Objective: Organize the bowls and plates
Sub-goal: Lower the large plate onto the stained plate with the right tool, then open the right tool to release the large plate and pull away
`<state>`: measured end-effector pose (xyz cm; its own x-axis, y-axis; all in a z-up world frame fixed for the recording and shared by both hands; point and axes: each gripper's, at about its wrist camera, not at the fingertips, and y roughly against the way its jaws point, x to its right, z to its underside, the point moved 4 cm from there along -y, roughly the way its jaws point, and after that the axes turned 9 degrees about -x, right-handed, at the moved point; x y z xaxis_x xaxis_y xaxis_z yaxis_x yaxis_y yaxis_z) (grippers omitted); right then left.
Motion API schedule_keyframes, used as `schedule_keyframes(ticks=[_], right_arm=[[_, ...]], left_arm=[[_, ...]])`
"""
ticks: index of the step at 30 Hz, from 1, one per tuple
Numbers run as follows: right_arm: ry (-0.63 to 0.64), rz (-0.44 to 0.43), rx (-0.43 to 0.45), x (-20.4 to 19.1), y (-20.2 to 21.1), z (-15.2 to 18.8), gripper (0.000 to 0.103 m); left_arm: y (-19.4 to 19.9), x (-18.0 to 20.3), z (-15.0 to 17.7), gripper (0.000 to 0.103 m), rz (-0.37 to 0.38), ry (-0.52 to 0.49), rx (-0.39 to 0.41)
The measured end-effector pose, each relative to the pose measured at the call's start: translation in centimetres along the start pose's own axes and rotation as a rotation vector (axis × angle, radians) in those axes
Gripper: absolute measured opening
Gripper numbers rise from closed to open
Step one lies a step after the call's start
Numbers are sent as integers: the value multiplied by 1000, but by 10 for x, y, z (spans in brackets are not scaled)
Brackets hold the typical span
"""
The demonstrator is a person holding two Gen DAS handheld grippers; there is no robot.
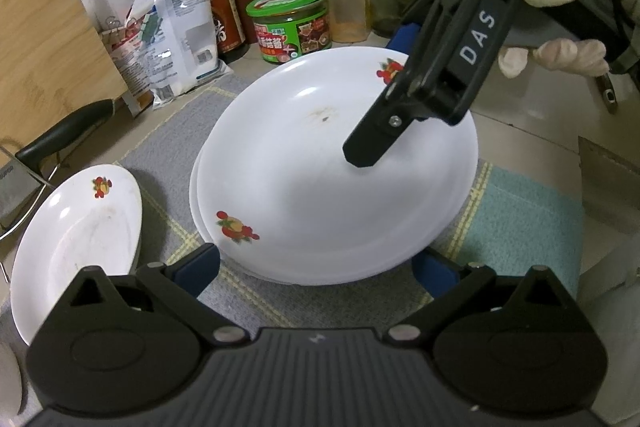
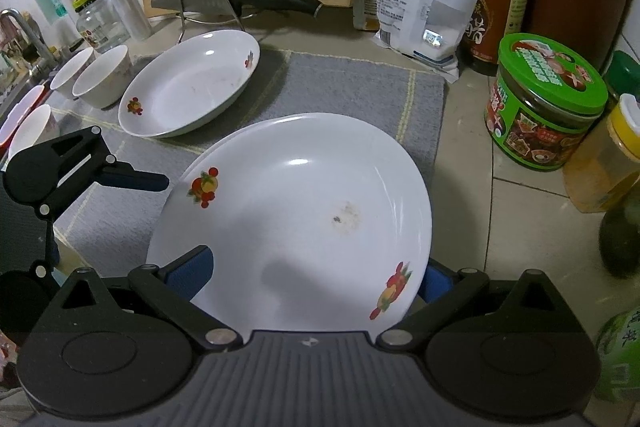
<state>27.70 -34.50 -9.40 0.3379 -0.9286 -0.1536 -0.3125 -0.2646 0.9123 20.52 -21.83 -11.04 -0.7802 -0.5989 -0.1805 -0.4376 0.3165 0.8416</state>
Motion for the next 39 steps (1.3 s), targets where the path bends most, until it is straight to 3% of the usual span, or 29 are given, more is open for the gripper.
schedule_keyframes(ticks=[6, 17, 26, 39], right_arm=[[28, 62, -16, -3, -1, -3, 103], [45, 94, -28, -3, -2, -4, 103], [159, 149, 49, -23, 15, -6, 103], [152, 146, 80, -35, 16, 3, 103]], left_arm=[[0, 0, 1, 102, 9, 21, 2], [3, -2, -1, 103, 28, 40, 23], [12, -3, 2, 103, 14, 68, 54], [39, -23, 19, 102, -38, 318, 158]])
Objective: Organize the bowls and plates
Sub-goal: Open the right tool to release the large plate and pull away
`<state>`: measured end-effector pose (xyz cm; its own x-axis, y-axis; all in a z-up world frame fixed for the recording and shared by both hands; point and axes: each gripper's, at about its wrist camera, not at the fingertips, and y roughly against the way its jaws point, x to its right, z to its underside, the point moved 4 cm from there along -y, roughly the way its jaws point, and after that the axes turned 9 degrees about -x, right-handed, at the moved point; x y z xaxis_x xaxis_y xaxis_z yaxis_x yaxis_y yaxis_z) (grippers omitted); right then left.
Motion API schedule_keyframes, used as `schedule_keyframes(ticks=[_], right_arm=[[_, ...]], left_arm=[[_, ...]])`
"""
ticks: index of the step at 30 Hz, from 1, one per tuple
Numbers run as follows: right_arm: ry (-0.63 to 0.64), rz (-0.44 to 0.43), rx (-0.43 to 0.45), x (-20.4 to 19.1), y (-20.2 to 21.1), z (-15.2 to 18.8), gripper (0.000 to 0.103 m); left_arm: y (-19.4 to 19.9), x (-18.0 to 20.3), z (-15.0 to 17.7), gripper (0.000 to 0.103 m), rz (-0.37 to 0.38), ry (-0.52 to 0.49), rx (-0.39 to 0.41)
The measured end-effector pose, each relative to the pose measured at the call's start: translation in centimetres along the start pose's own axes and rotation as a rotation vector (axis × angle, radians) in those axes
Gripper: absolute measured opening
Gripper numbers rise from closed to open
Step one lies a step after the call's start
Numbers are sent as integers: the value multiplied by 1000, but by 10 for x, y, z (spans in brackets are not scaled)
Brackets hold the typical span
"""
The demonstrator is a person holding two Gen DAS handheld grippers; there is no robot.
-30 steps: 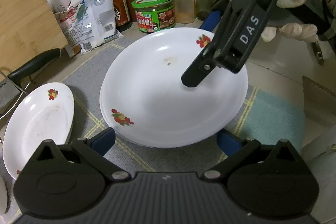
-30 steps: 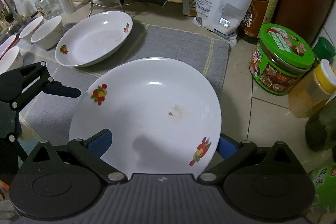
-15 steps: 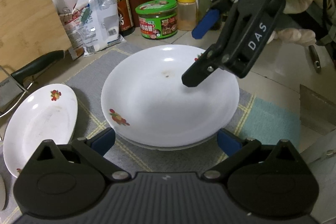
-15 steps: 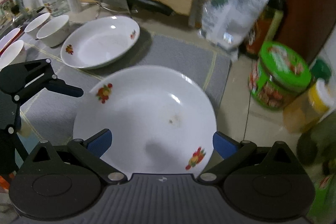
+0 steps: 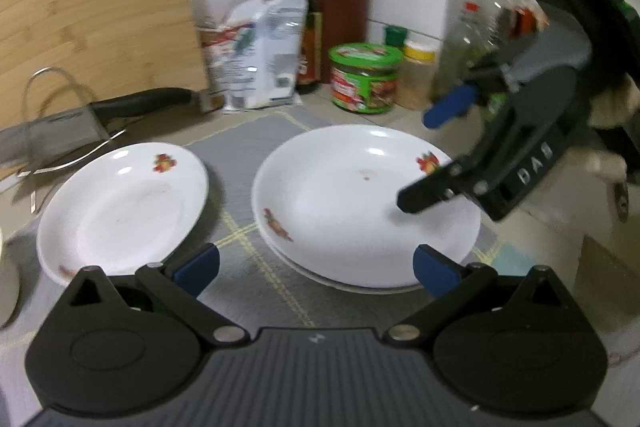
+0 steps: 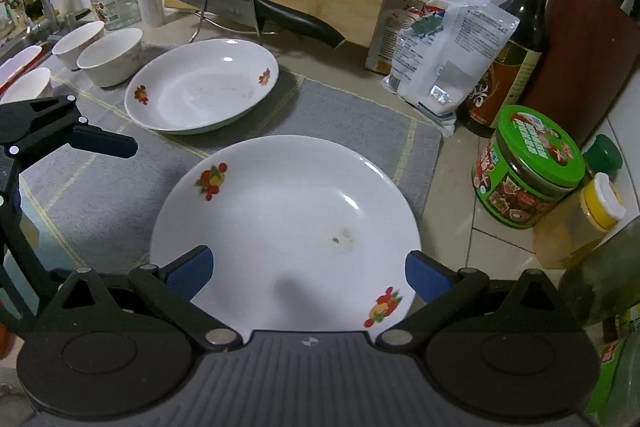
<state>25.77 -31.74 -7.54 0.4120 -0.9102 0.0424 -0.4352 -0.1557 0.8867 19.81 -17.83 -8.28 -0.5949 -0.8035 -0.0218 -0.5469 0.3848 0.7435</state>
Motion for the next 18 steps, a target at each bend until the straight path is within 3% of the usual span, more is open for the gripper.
schedule_keyframes(ticks=[9, 18], right_arm=[[41, -39, 25, -14, 3, 0, 103], [119, -113, 67, -30, 2, -9, 103]], left_arm=[[15, -6, 7, 102, -86, 112, 38], [34, -16, 25, 103, -193, 241, 24]])
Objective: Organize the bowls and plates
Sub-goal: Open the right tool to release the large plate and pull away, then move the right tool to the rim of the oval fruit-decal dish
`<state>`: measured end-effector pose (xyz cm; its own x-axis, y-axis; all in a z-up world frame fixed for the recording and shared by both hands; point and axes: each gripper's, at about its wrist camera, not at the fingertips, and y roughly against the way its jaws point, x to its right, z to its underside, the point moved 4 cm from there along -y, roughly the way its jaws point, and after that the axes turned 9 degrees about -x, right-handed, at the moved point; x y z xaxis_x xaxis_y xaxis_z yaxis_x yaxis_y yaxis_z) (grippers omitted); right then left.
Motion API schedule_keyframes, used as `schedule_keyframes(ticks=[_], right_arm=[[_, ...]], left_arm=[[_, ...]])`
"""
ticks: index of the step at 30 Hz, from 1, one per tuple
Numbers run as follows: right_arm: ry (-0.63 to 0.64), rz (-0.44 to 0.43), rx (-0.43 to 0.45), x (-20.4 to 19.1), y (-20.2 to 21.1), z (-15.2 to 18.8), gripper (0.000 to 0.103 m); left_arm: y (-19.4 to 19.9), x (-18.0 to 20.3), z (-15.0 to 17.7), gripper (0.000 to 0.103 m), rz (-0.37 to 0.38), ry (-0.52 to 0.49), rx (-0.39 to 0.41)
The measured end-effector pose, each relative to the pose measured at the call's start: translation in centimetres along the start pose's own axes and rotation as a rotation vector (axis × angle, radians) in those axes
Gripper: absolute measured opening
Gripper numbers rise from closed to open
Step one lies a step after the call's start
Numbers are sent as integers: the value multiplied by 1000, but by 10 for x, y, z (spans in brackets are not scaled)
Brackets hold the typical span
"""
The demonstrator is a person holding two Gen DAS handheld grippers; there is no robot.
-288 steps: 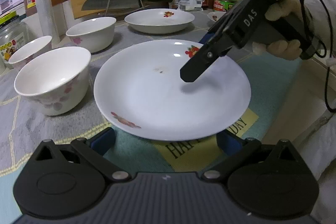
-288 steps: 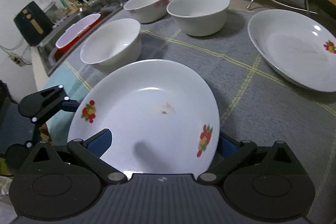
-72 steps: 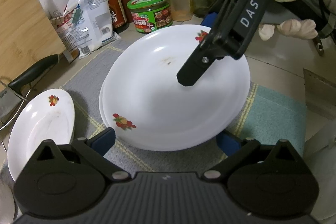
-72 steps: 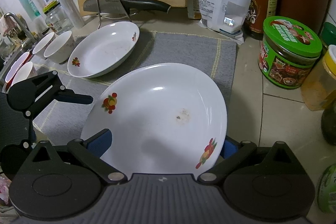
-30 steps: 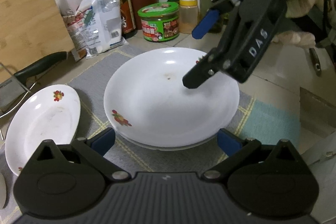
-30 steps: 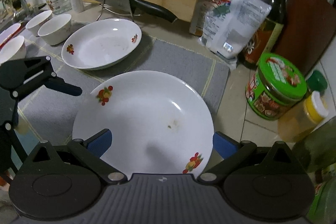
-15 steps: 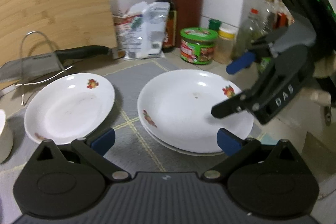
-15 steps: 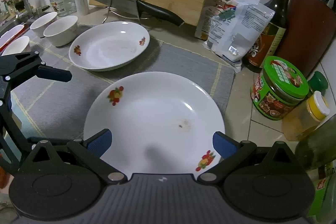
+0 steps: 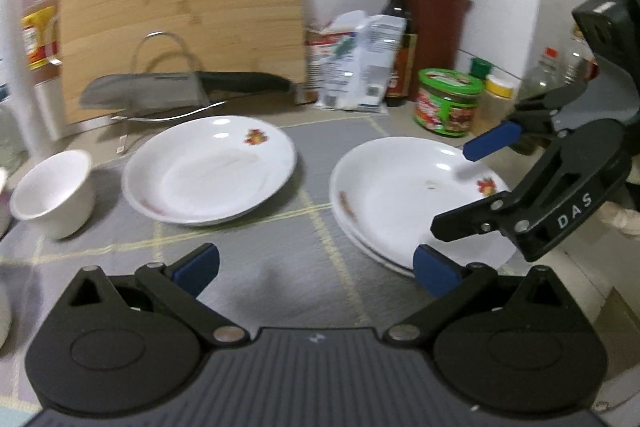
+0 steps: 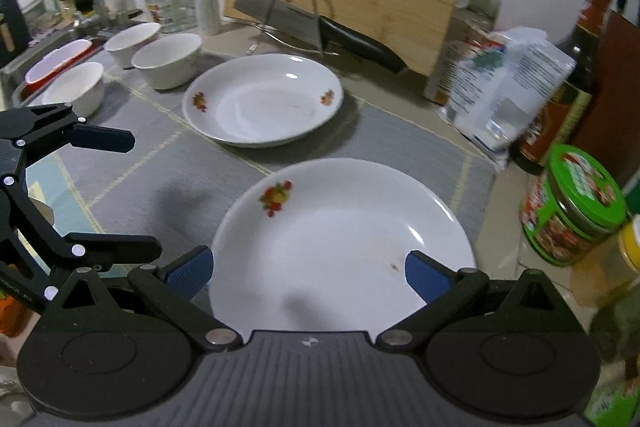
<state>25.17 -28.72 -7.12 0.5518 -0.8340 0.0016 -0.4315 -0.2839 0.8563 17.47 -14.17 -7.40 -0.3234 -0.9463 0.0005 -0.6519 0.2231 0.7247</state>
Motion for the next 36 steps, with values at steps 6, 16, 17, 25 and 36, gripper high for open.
schedule_keyframes(ticks=[6, 16, 17, 25, 36], right_arm=[[3, -54, 16, -12, -10, -14, 103], [-57, 4, 0, -27, -26, -36, 103], [-71, 20, -1, -27, -26, -38, 103], [-191, 110, -14, -31, -30, -55, 103], [-245, 144, -32, -27, -30, -58, 103]], left_arm=[[12, -20, 6, 102, -97, 48, 1], [-11, -70, 6, 102, -134, 79, -40], [-16, -74, 5, 102, -136, 73, -45], [-52, -95, 0, 103, -83, -2, -86], [-89, -100, -14, 103, -40, -28, -114]])
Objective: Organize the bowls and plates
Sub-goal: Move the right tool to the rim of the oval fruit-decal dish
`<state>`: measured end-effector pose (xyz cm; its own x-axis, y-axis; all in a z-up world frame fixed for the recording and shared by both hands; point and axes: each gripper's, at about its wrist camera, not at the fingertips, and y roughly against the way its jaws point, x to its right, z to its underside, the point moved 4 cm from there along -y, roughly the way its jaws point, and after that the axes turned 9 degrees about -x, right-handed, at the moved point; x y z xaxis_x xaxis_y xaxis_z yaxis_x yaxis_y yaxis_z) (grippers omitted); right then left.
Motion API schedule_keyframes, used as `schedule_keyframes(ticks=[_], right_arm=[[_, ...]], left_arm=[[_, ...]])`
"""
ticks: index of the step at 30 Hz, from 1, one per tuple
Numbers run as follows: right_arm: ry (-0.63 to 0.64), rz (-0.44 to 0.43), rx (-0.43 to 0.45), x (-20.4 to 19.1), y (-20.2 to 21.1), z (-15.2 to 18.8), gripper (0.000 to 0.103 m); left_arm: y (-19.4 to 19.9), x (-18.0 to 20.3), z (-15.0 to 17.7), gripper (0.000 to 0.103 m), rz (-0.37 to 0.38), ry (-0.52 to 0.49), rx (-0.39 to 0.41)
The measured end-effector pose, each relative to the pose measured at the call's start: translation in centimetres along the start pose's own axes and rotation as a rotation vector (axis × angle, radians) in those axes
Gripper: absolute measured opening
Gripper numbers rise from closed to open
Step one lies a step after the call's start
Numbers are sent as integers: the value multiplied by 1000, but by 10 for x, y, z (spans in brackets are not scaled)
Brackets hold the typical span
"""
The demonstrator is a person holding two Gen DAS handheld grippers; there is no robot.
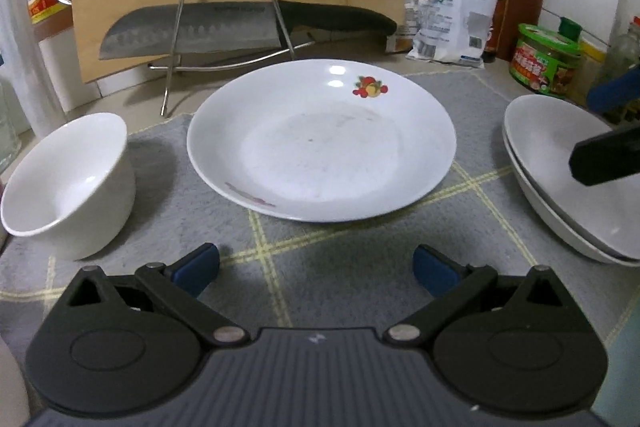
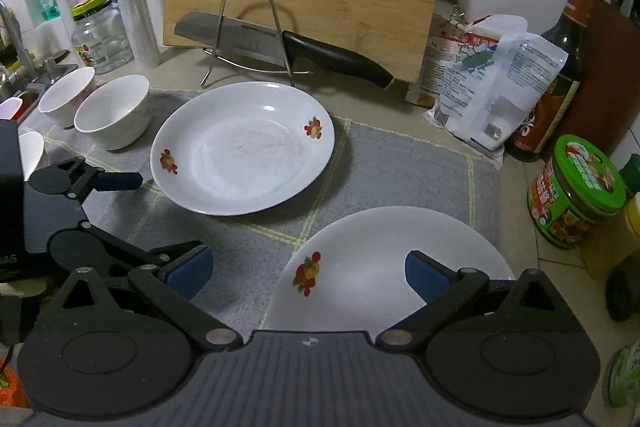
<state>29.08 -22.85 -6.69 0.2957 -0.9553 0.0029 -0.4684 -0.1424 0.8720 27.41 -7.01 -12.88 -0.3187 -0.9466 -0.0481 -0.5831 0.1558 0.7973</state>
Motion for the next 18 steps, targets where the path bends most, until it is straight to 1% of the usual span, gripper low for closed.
schedule_keyframes(ticks=[6, 11, 15, 18], right_arm=[[54, -46, -1, 7, -16, -16, 103], [91, -100, 15, 11, -30, -36, 103], [119, -134, 24, 12, -43, -53, 103], [134, -158, 15, 12, -55, -64, 103]], left_arm=[[-7, -1, -9, 103, -9, 27, 5], [-12, -1, -16, 103, -23, 46, 13], [-14, -2, -18, 103, -25, 51, 21], [-14, -2, -18, 103, -24, 50, 20]])
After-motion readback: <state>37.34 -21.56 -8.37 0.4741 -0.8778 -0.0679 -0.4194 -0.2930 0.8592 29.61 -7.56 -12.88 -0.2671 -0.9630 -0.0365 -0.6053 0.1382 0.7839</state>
